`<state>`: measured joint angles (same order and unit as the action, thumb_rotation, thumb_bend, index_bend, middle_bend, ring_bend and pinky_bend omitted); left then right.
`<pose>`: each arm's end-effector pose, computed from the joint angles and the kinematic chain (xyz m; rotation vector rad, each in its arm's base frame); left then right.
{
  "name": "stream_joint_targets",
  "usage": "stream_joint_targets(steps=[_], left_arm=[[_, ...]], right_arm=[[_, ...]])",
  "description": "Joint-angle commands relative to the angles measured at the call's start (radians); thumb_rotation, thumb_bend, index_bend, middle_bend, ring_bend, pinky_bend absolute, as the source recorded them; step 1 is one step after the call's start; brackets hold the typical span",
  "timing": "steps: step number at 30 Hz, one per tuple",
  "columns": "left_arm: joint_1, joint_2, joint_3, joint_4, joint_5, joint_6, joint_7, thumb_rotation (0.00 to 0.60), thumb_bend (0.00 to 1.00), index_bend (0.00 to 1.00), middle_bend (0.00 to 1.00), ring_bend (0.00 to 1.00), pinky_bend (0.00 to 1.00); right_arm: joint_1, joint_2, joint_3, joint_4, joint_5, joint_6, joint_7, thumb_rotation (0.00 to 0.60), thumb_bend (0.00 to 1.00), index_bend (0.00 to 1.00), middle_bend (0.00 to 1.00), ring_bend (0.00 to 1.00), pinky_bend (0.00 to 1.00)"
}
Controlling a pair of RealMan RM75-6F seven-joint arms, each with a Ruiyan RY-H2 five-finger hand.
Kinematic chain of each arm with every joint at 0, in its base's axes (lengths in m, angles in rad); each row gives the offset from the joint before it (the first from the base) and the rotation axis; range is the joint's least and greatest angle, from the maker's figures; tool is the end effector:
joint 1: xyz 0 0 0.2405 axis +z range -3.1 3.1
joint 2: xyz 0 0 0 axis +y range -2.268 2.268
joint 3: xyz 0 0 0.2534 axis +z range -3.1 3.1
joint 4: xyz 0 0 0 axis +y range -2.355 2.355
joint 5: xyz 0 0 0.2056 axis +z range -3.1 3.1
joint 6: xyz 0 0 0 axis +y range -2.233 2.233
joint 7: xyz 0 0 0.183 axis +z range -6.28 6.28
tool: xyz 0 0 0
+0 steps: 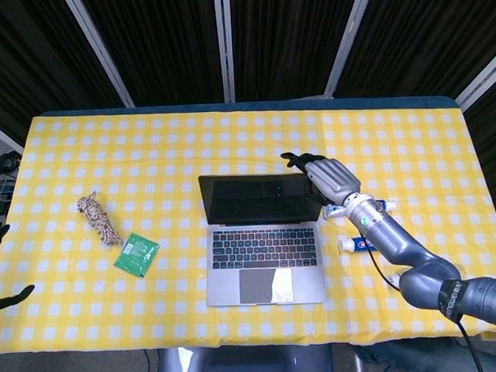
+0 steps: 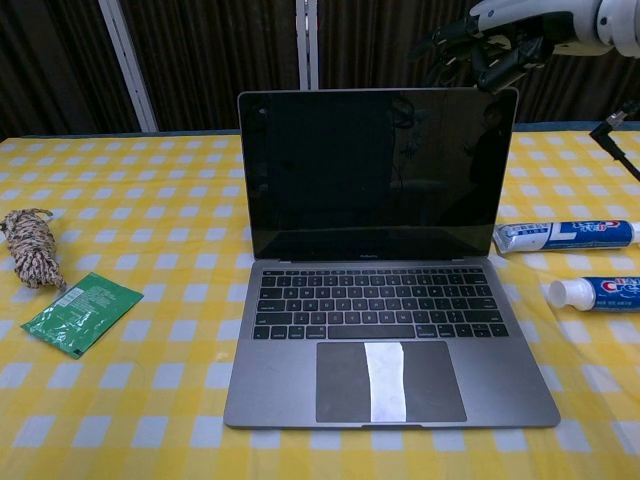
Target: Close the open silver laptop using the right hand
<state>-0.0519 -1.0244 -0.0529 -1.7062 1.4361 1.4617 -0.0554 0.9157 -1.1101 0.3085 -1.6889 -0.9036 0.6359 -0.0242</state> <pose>-0.3135 0.2085 0.1836 -1.3024 -1.0033 -0.8844 -0.0867 -0.4250 0.0818 1.8611 -1.2338 1.0032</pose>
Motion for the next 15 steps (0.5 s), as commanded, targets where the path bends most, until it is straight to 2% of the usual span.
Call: stream_joint_targets(steps=[1, 9, 15], left_arm=[[0.0, 0.001, 0.001, -0.001, 0.002, 0.001, -0.001, 0.6, 0.0, 0.0, 0.0, 0.0, 0.0], [0.001, 0.001, 0.004, -0.001, 0.007, 0.005, -0.003, 0.6, 0.0, 0.0, 0.0, 0.0, 0.0], [0.002, 0.0, 0.005, -0.003, 0.009, 0.007, 0.0, 0.6, 0.0, 0.0, 0.0, 0.0, 0.0]], right_arm=[[0.021, -0.003, -0.017, -0.01, 0.04, 0.006, -0.027, 0.6, 1.0, 0.11, 0.21, 0.15, 0.2], [0.037, 0.011, -0.031, -0.046, 0.081, 0.022, -0.038, 0.6, 1.0, 0.2, 0.33, 0.27, 0.29], [0.027, 0.039, -0.034, -0.087, 0.048, 0.018, -0.018, 0.6, 1.0, 0.22, 0.35, 0.28, 0.29]])
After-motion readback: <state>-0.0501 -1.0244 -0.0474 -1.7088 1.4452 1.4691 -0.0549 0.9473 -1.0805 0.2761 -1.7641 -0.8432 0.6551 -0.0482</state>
